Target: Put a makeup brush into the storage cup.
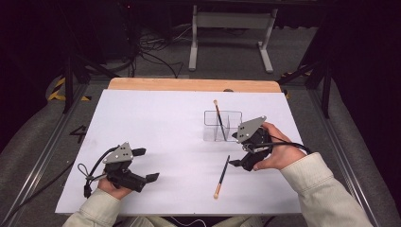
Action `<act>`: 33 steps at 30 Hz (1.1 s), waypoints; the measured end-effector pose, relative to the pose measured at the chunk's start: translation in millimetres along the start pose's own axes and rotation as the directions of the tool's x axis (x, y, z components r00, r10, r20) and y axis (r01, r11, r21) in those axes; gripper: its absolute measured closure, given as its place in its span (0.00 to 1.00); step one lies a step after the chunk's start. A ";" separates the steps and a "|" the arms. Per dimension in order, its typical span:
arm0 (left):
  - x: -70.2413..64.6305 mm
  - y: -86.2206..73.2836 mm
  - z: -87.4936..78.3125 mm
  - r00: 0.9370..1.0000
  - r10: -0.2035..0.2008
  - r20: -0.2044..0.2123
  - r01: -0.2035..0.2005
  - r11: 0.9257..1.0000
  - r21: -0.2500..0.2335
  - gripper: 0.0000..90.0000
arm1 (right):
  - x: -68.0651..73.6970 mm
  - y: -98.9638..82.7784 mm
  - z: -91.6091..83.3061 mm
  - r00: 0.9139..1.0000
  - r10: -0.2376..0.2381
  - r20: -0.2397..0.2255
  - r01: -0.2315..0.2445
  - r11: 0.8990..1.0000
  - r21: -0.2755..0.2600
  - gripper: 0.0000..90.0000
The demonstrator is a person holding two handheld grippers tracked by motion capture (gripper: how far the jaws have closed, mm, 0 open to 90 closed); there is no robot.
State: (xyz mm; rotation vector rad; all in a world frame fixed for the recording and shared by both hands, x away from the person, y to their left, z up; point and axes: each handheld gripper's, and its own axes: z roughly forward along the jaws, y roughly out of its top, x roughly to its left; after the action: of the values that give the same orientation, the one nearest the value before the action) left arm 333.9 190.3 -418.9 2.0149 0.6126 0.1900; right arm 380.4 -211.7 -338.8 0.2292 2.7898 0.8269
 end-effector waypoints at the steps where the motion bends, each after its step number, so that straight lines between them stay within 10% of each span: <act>1: -0.3 -0.2 -0.1 1.000 -0.003 0.001 0.003 1.000 0.003 0.00 | -0.6 0.3 0.9 1.000 -0.004 -0.001 0.004 1.000 0.002 0.14; 33: 0.3 -2.0 -2.0 1.000 -0.004 0.000 0.004 1.000 0.001 0.00 | 8.6 4.2 45.9 0.987 -0.063 -0.144 0.085 0.985 0.148 0.18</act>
State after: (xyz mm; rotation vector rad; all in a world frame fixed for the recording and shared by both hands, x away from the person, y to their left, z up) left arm 332.7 192.7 -419.6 2.0141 0.6173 0.1876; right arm 384.2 -182.7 -375.4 0.0947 2.9760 0.6329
